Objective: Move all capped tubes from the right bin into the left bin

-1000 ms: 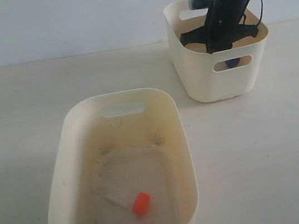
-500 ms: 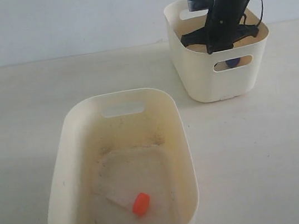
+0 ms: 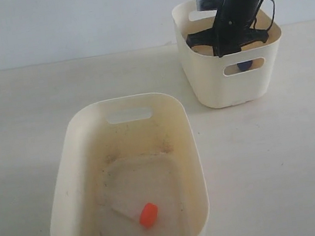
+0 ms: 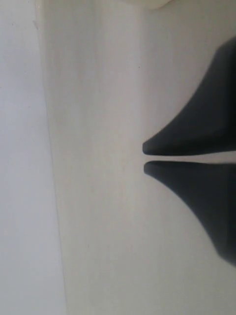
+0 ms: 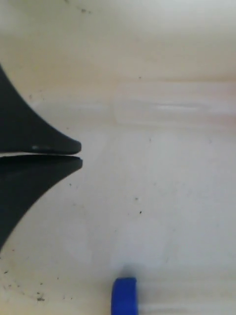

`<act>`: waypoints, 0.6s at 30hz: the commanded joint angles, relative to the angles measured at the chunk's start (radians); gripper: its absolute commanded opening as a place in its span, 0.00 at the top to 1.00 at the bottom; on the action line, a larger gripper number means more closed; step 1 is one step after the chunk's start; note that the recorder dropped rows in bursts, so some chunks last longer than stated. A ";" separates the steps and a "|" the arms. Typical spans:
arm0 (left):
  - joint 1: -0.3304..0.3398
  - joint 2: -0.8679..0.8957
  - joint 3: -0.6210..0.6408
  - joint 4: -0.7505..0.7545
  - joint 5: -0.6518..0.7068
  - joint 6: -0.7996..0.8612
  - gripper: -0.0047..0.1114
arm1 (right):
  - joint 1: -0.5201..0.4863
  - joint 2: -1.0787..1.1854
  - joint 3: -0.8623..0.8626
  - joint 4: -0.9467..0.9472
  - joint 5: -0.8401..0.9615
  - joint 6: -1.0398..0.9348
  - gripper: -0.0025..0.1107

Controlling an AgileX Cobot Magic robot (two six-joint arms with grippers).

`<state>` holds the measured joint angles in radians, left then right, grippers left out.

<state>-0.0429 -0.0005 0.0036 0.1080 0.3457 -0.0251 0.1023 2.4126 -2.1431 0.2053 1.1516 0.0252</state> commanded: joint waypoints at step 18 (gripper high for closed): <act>-0.001 0.000 -0.004 0.061 -0.006 -0.010 0.92 | -0.042 0.072 -0.009 0.131 -0.168 0.053 0.98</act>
<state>-0.0429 -0.0005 0.0036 0.1638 0.3457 -0.0251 0.0697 2.4822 -2.1495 0.3211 1.0140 0.0881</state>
